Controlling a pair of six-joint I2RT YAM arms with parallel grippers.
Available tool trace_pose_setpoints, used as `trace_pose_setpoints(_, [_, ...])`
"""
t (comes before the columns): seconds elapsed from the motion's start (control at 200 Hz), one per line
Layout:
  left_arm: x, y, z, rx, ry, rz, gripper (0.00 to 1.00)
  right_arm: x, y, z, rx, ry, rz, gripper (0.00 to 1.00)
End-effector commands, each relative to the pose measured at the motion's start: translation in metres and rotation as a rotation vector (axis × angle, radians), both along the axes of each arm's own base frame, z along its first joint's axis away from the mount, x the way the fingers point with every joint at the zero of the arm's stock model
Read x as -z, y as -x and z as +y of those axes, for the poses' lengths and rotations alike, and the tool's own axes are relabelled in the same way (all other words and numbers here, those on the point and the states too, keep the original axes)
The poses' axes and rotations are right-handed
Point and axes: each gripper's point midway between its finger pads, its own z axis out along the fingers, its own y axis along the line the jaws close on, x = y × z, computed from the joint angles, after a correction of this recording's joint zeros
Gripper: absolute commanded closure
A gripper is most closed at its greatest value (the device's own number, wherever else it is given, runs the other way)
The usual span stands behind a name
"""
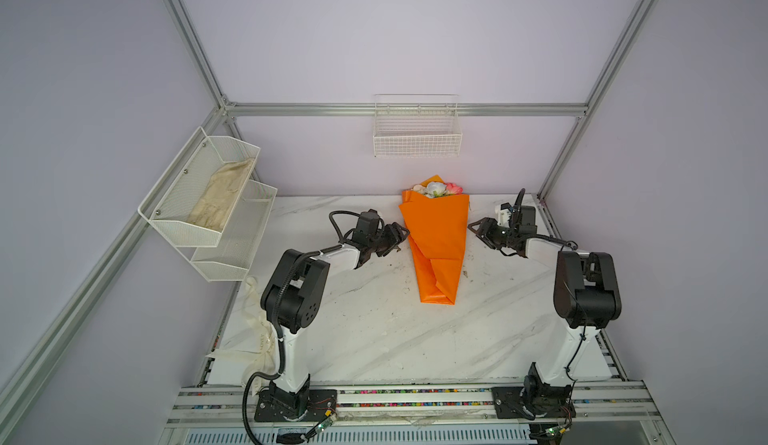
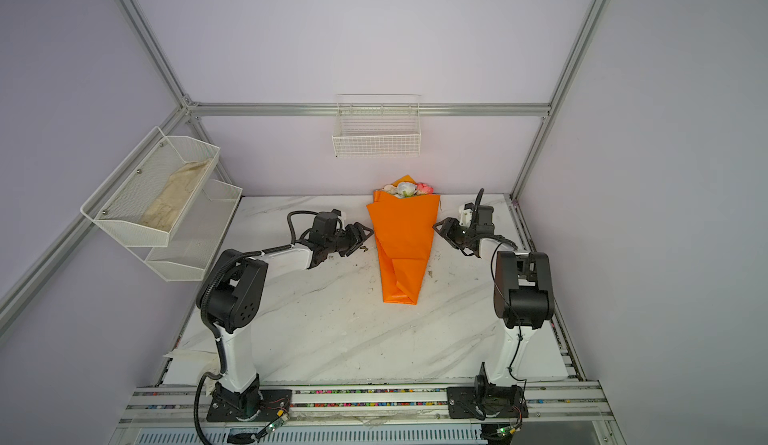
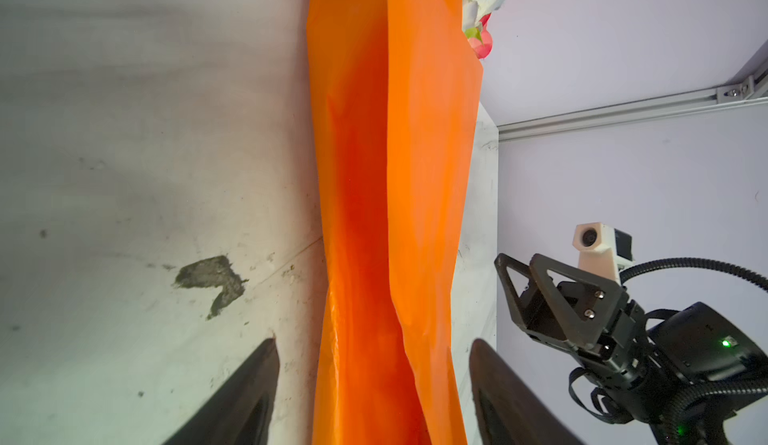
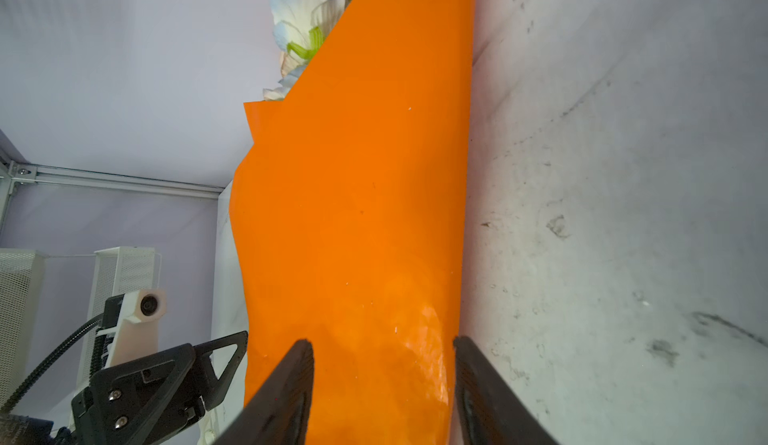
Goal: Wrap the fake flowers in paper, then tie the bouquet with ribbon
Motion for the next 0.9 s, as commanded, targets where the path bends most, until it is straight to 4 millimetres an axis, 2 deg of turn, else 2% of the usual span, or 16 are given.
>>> trace_pose_setpoints(0.0, [-0.007, 0.018, 0.003, 0.056, -0.031, -0.033, 0.28, 0.001, 0.016, 0.0, -0.015, 0.032, 0.025, 0.43])
trace_pose_setpoints(0.14, [-0.009, 0.037, 0.015, 0.071, -0.085, -0.03, 0.29, -0.012, 0.028, 0.003, -0.031, 0.034, 0.002, 0.43])
trace_pose_setpoints(0.26, [-0.013, 0.06, 0.05, 0.041, -0.261, -0.016, 0.3, -0.033, 0.041, 0.002, -0.023, 0.06, -0.039, 0.43])
trace_pose_setpoints(0.31, [-0.014, 0.072, 0.078, -0.002, -0.385, 0.018, 0.3, -0.045, 0.048, 0.005, -0.027, 0.067, -0.068, 0.43])
trace_pose_setpoints(0.41, [-0.018, 0.099, 0.148, -0.167, -0.613, 0.11, 0.3, -0.067, 0.063, 0.016, -0.026, 0.101, -0.119, 0.43])
trace_pose_setpoints(0.55, [-0.026, 0.156, 0.241, -0.391, -0.856, 0.237, 0.3, -0.085, 0.082, 0.046, -0.06, 0.154, -0.168, 0.43])
trace_pose_setpoints(0.66, [-0.023, 0.198, 0.292, -0.528, -0.964, 0.329, 0.3, -0.089, 0.092, 0.073, -0.106, 0.171, -0.175, 0.43])
trace_pose_setpoints(0.725, [-0.019, 0.217, 0.306, -0.579, -0.986, 0.366, 0.29, -0.088, 0.094, 0.08, -0.121, 0.169, -0.174, 0.43])
trace_pose_setpoints(0.775, [-0.014, 0.23, 0.315, -0.637, -0.987, 0.396, 0.23, -0.087, 0.094, 0.083, -0.125, 0.17, -0.17, 0.43])
trace_pose_setpoints(0.895, [0.011, 0.251, 0.328, -0.701, -0.972, 0.459, 0.1, -0.089, 0.093, 0.083, -0.124, 0.179, -0.171, 0.43])
